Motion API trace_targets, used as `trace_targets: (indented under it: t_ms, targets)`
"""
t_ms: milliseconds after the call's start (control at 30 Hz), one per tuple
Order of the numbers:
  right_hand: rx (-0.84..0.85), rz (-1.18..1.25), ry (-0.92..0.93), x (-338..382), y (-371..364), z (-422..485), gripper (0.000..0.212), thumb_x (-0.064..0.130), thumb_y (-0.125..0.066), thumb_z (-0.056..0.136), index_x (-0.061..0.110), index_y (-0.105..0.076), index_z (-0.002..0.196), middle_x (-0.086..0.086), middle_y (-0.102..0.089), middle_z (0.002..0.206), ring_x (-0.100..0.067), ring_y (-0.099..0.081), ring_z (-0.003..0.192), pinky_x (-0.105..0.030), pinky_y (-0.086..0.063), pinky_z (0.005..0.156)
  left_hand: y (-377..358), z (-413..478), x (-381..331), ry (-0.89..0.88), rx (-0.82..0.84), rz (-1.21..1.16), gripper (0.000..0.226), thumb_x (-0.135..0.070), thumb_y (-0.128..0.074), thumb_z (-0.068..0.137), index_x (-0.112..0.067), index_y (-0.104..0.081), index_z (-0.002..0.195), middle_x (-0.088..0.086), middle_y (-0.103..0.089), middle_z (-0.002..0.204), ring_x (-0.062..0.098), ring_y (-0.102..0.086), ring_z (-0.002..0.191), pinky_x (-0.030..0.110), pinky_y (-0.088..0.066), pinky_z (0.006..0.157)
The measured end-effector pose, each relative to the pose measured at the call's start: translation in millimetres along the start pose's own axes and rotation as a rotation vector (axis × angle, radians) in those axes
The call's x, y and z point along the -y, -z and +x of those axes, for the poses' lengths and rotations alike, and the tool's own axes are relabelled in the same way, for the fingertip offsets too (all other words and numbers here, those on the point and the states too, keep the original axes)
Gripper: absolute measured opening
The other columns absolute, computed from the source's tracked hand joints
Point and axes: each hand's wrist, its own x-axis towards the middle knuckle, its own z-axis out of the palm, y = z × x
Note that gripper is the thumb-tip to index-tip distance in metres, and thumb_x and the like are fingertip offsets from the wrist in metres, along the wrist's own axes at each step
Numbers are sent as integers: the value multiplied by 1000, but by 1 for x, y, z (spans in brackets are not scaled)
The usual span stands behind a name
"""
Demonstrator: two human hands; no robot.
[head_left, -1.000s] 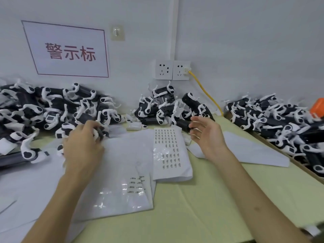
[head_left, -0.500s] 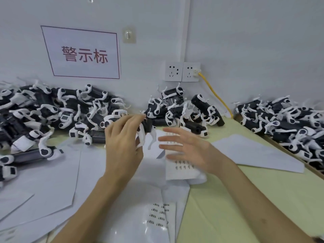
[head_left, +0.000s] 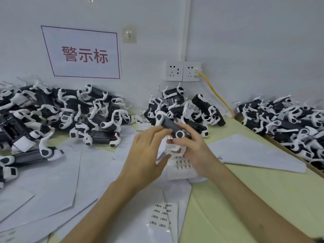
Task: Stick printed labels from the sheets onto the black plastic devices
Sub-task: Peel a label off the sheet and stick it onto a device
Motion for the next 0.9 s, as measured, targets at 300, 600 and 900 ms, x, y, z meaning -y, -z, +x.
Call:
trace_targets:
  t_ms: [300, 600, 900]
  targets:
    - [-183, 281, 24, 20, 14, 2, 50, 8, -68, 72, 12, -55, 120, -11, -71, 102, -23, -65, 83, -31, -49, 65, 25, -3, 31, 511, 906, -52, 52, -72, -81, 61, -33, -59, 89, -14, -57, 86, 4, -53, 74, 25, -44, 67]
    - [-231, 293, -13, 16, 14, 4, 42, 13, -65, 68, 15, -54, 109, -13, -65, 106, -21, -64, 81, -30, -48, 63, 30, 0, 40, 452, 682, 232, 27, -43, -76, 87, -35, -55, 101, -15, -53, 99, 10, -53, 98, 31, -31, 83]
    - [-17, -173, 44, 8, 7, -4, 51, 33, -76, 63, 29, -61, 111, -1, -65, 97, -16, -60, 90, -38, -41, 85, 17, 6, 8, 887, 397, -874, 57, -70, -65, 82, -30, -65, 123, -10, -76, 109, 11, -73, 99, 29, -55, 81]
